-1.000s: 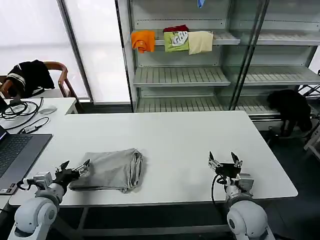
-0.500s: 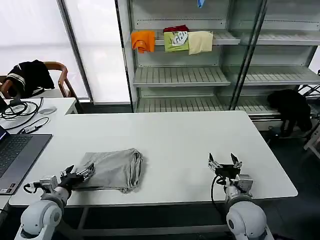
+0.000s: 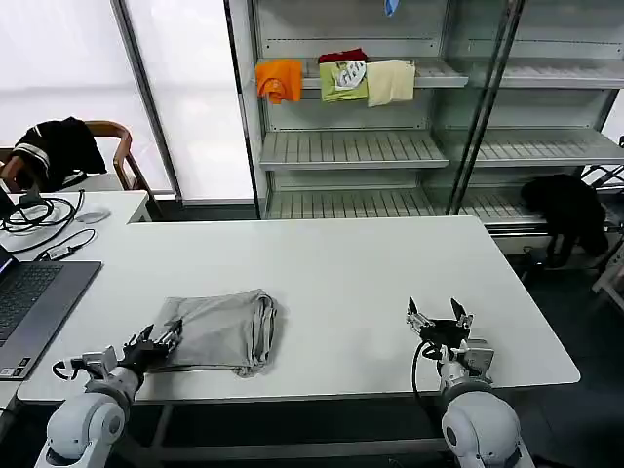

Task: Fold and organize the clothes.

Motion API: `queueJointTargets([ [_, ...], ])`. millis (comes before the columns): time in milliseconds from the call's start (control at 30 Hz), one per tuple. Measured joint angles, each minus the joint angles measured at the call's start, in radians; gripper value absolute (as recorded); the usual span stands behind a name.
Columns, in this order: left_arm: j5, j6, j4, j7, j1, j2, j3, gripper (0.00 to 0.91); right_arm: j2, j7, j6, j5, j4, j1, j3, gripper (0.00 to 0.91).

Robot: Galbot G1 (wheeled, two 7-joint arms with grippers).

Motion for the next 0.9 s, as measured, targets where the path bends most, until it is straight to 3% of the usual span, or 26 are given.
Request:
queueJointTargets([
  [567,-0.029,-0.038,0.009,-0.001,0.001,0.021,-0.037,0.0,0.002,0.005,-0.001,-0.002,-0.001,0.008,0.001,0.907],
  [900,-0.044,-0.054,0.051,0.03,-0.019,0.116,-0.147,0.0,-0.004,0.006,-0.002,0.0,0.005,0.004,0.001,0.907],
])
